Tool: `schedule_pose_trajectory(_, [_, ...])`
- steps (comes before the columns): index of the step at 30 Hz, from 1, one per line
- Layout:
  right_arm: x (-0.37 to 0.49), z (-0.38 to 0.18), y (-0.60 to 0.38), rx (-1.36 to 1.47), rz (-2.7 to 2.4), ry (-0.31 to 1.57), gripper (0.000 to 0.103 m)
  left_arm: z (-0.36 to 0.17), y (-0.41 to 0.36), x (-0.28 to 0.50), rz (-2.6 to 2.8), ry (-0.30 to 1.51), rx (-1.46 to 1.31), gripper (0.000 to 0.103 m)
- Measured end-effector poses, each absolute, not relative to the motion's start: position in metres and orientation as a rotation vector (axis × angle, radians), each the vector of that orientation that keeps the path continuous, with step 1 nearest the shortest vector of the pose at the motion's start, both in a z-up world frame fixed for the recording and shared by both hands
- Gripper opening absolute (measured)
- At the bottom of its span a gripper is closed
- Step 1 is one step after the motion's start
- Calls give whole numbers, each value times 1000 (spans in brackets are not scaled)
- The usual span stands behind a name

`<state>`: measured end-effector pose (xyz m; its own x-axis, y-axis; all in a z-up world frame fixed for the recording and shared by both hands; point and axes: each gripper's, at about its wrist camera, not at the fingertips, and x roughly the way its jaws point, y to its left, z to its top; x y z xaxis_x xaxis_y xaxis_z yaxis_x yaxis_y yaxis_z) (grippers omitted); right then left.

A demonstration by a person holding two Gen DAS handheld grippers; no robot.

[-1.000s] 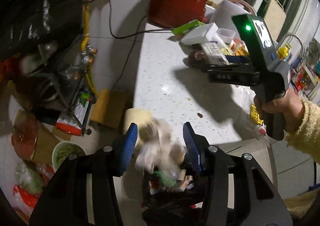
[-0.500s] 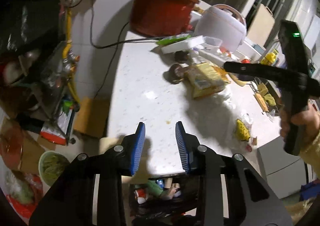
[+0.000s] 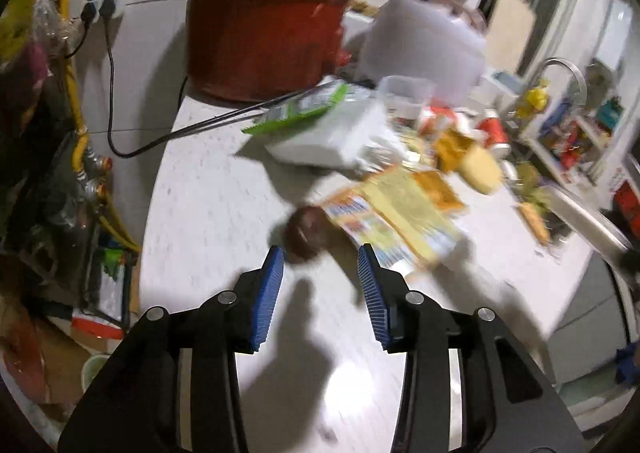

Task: Collect trash
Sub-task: 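Grasp the brown chestnut with the left gripper while the right holds the bread, then lower the chestnut and bread into the black trash bag and release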

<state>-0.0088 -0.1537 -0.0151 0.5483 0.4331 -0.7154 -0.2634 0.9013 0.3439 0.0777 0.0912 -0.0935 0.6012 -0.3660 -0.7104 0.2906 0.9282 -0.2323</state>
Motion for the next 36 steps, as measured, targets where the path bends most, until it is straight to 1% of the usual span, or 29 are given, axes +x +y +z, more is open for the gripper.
schedule_pose_trajectory(6, [-21, -22, -174, 250, 378, 900, 40, -112, 72, 114, -353, 907, -31, 40])
schedule_pose_trajectory(8, [-23, -23, -179, 262, 375, 901, 41, -118, 72, 117, -337, 918, -30, 42])
schedule_pose_trajectory(11, [-23, -25, -182, 269, 373, 902, 41, -118, 64, 115, -320, 900, 26, 42])
schedule_pose_trajectory(13, [-21, -27, -184, 280, 375, 906, 41, -119, 66, 114, -318, 897, 20, 36])
schedule_pose_trajectory(19, [-19, -27, -182, 282, 392, 901, 41, -111, 81, 91, -332, 874, -36, 36])
schedule_pose_trajectory(24, [-25, -16, -171, 260, 479, 902, 41, -81, 99, 41, -364, 839, -93, 35])
schedule_pose_trajectory(25, [-29, -15, -167, 258, 514, 912, 41, -74, 102, 22, -374, 836, -89, 35])
schedule_pose_trajectory(29, [-49, -13, -146, 246, 675, 968, 41, -65, 105, -38, -417, 882, -91, 35])
schedule_pose_trajectory(34, [-84, -33, -111, 175, 854, 1106, 41, -84, 104, -93, -431, 989, -140, 35])
schedule_pose_trajectory(36, [-97, -52, -103, 132, 870, 1175, 41, -108, 99, -109, -440, 1056, -180, 35])
